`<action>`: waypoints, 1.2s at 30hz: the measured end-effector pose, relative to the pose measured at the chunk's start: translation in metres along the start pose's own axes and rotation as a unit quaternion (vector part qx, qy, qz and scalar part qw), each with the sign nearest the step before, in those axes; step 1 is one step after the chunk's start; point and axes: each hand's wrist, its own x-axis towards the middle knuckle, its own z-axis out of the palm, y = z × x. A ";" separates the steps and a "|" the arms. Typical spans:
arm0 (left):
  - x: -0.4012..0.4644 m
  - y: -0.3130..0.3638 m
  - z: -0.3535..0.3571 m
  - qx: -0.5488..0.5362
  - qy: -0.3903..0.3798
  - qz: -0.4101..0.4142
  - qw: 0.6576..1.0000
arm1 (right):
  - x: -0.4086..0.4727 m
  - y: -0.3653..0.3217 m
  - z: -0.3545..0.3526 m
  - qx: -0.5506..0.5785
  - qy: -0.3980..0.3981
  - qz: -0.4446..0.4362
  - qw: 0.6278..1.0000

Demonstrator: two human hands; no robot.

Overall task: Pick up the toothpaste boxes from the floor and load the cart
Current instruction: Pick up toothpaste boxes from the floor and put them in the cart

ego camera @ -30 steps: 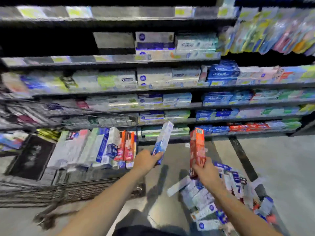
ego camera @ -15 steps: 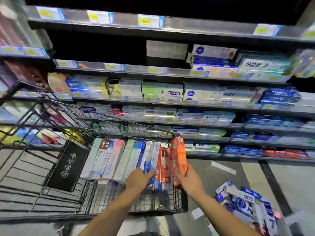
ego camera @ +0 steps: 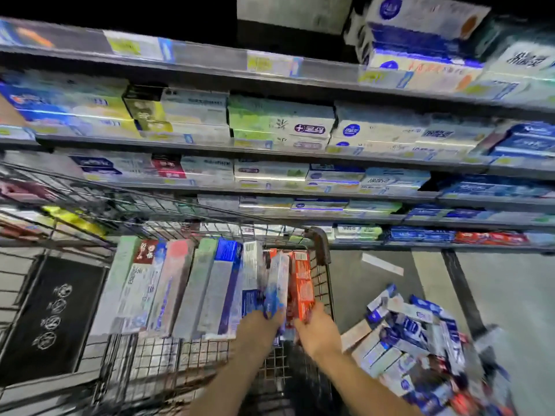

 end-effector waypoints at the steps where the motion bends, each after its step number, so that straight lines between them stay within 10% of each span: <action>1: 0.010 0.000 0.007 0.005 0.001 -0.011 1.000 | 0.009 -0.002 0.004 0.007 0.003 0.003 1.000; 27: 0.006 0.043 -0.051 0.117 -0.003 0.117 0.986 | 0.009 -0.023 -0.048 -0.019 0.078 -0.112 0.990; 36: -0.049 0.133 -0.046 0.484 0.034 0.411 0.772 | -0.064 0.068 -0.127 -0.174 0.152 -0.085 0.969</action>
